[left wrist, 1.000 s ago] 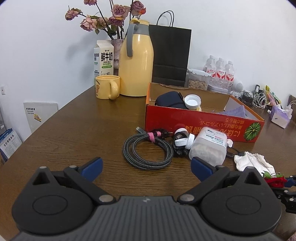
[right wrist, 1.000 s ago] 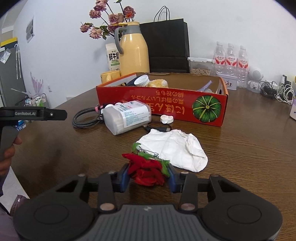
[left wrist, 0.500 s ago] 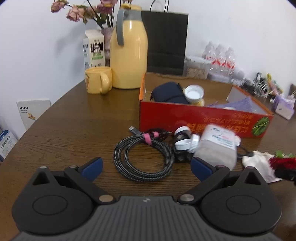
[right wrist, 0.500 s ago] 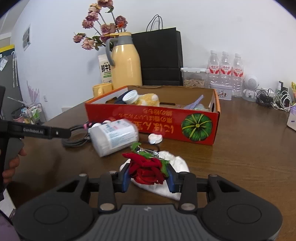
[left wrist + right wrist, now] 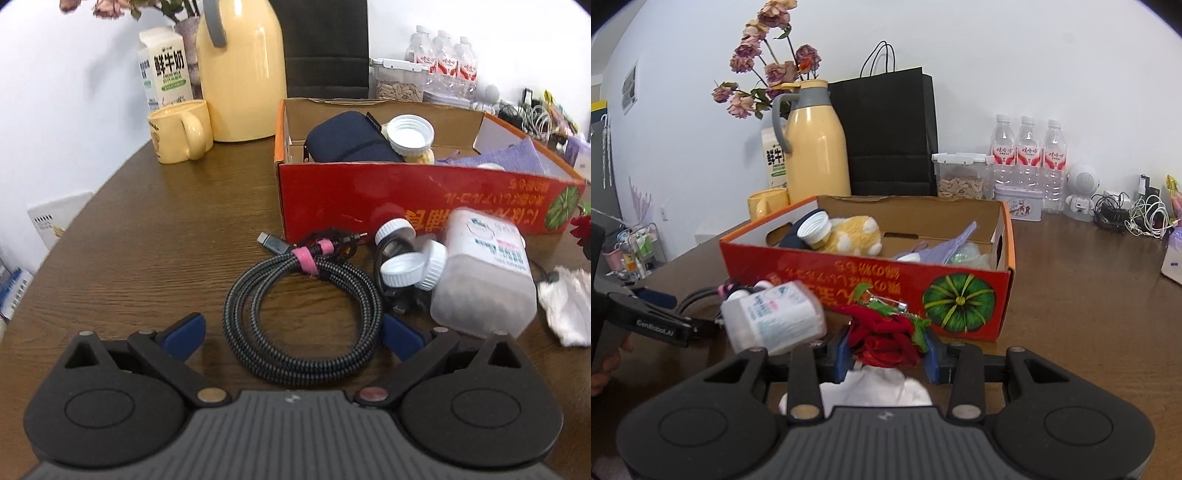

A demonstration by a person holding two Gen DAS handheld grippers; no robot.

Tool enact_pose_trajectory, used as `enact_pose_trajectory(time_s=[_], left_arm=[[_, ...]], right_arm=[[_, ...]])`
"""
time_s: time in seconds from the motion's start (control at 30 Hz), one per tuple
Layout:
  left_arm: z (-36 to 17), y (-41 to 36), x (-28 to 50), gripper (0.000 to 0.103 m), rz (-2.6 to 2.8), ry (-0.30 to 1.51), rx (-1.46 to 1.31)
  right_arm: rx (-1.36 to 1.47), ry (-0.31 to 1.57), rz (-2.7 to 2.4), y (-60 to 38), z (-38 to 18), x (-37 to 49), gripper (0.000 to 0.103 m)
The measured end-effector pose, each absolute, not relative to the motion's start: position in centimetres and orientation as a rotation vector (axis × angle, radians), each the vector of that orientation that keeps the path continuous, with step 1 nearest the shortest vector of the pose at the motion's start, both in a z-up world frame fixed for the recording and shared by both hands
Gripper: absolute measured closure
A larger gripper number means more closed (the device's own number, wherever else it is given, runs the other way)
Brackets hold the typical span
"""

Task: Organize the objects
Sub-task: 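Grasp the black braided cable with the left tool while the right lifts the rose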

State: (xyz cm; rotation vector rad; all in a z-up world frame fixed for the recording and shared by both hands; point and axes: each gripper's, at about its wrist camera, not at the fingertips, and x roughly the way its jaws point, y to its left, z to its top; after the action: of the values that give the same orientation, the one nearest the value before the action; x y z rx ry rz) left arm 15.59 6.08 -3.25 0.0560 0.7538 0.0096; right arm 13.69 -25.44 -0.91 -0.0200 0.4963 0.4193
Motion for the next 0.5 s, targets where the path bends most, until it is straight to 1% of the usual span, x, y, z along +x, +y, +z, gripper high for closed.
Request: enact_pose_trajectory(time_s=[0.2,0.23,0.27,0.5], left_arm=[[-3.7,6.7,16.3,0.0,0.005,0.729,0.014],[-3.6,6.7,16.2,0.008,-0.002,0.721,0.015],[-3.5,6.5,16.0,0.011,-0.012,0.708,0.021],[-3.5,6.5,15.0,0.015,0.019,0.669,0.012]], right_arm=[[-0.002,0.496,0.421,-25.5,-1.4,14.3,0.066],[-0.001,0.496,0.421,-25.5,-1.5,14.3,0.066],[0.0,0.495,0.421,-25.5,-1.6,14.3,0.066],[-0.001,0.481,0.419,-25.4,-2.1,14.0,0.066]])
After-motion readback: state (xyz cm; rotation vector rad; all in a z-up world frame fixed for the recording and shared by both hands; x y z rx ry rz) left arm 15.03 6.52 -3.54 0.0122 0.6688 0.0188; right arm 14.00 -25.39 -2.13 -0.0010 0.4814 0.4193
